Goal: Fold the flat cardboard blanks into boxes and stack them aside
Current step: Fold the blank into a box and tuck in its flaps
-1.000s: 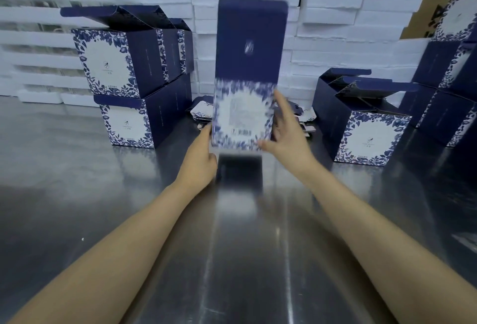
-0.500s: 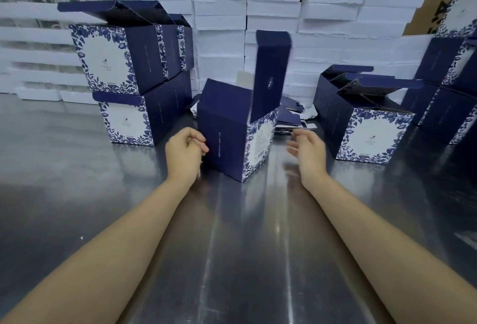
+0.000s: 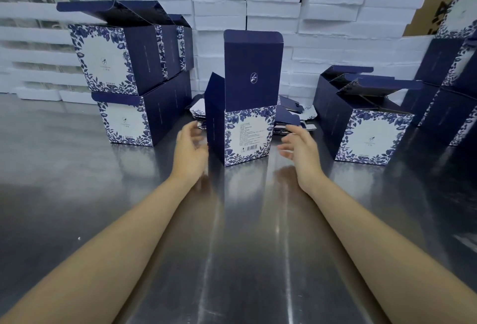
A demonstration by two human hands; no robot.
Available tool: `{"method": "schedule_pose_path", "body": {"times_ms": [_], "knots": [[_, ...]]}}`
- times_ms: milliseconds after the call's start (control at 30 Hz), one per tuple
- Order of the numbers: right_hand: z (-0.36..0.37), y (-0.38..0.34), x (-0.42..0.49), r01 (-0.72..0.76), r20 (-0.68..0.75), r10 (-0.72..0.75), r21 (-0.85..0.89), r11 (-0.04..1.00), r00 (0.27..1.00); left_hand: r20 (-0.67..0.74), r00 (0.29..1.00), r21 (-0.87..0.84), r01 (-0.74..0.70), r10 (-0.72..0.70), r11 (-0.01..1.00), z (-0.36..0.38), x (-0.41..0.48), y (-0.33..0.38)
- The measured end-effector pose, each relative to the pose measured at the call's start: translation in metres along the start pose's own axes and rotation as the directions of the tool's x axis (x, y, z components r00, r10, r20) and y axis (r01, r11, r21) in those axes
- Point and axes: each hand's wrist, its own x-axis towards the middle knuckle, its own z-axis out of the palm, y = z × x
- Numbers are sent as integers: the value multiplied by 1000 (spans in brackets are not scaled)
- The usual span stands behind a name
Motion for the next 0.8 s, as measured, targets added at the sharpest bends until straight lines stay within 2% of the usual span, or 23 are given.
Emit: {"method": "schedule_pose_path", "body": {"times_ms": [67,167,267,400,467,600,633,700,767,800], "knots": [[1,0,-2,44,42,-42,-60,997,998,2,996,62,90,-90,994,-3,9,-6],[8,-3,-7,86,137,-72,-101,991,988,112,971,202,185,-210,962,-1,19,-12],[12,-3,-10,86,183,-62,-126,988,981,283,940,411,61,-191,910,9,19,-14],[8,0,-10,123,194,-75,-245,962,978,323,923,476,31,-208,879,9,18,-14],[8,1,-9,106,202,-54,-260,960,978,331,929,402,19,-164,916,8,18,-13],[6,1,-4,50,190,-16,-177,983,982,160,985,84,43,-56,996,0,13,-6],[6,1,-3,47,147,-26,-143,989,989,135,991,-1,25,-25,1000,-3,11,-6],[4,0,-2,89,-40,-95,-136,987,995,76,997,-75,-28,34,997,-6,7,-4],[0,0,-4,164,-233,-200,-167,972,952,28,996,-73,-81,83,994,-4,6,-3],[-1,-1,-6,211,-271,-254,-177,961,928,41,994,-78,-96,100,992,-3,6,-3]]}}
